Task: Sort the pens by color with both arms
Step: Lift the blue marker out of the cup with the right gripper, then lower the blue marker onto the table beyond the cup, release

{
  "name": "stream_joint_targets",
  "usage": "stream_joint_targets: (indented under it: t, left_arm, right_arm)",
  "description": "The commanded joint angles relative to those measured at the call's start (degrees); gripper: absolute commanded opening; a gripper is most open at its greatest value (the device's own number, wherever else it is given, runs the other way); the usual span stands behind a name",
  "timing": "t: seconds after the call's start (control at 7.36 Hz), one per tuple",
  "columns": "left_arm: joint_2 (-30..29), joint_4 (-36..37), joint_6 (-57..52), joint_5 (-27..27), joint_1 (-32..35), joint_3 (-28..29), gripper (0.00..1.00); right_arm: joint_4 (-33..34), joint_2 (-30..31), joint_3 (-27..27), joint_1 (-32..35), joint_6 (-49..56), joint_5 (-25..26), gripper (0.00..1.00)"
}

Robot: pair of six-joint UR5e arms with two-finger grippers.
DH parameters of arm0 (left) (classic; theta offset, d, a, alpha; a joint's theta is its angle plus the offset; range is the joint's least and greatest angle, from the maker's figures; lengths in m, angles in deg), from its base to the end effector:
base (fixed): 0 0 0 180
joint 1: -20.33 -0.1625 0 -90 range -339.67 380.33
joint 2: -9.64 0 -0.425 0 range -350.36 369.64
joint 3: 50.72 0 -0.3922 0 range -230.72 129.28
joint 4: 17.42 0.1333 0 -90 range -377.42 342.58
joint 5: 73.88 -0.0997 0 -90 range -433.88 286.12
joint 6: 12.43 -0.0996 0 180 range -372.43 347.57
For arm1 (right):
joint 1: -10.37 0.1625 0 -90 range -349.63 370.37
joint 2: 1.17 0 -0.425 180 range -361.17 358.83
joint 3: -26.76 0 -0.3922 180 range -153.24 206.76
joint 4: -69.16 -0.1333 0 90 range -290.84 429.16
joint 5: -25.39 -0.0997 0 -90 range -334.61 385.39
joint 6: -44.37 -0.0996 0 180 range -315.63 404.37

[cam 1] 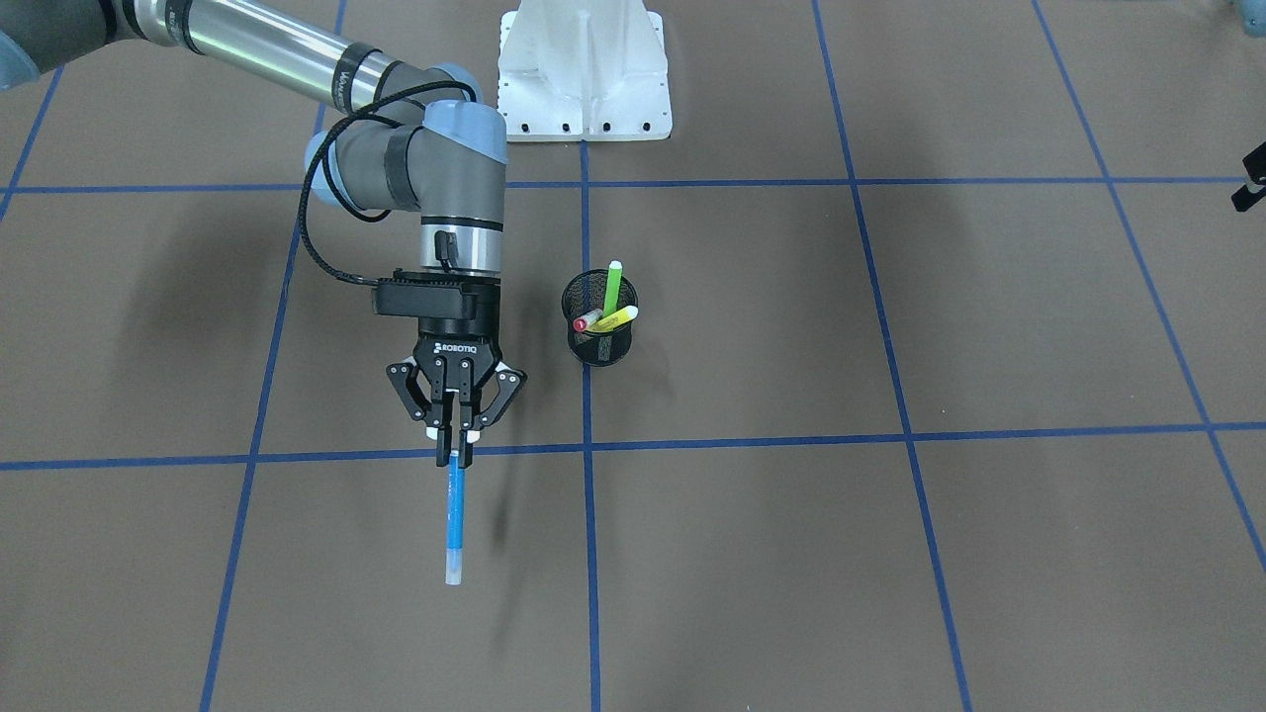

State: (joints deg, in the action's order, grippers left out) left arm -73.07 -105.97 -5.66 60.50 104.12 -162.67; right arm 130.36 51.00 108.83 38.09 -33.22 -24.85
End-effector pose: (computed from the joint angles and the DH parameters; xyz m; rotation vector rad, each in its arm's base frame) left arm -0.0158 -0.4431 0.5313 0.1303 0.7908 0.0800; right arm -0.5439 -0.5083 0.2573 0.9398 -0.7131 0.5907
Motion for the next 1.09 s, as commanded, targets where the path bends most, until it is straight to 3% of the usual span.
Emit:
stream_joint_targets:
  t: [0.0,0.68,0.82,0.95]
  left_arm:
    - [0.0,0.05,0.0,0.0,-0.03,-0.1,1.0]
    - [0.0,0.14,0.09,0.0,-0.03,-0.54,0.99]
    - [0.0,0.14,0.09,0.0,-0.03,-0.72,1.0]
    - [0.0,0.14,0.17,0.0,-0.03,-1.07,1.0]
  right_arm:
    - [-6.18,0.48,-3.49,-1.62,1.73,0.23,0.0]
    - [-6.27,2.24,-3.5,-4.52,3.58,0.94,0.0]
    - [-6.27,2.24,-3.5,-4.61,4.11,0.94,0.11]
    - [-6.36,2.24,-3.24,-4.61,4.03,0.94,0.36]
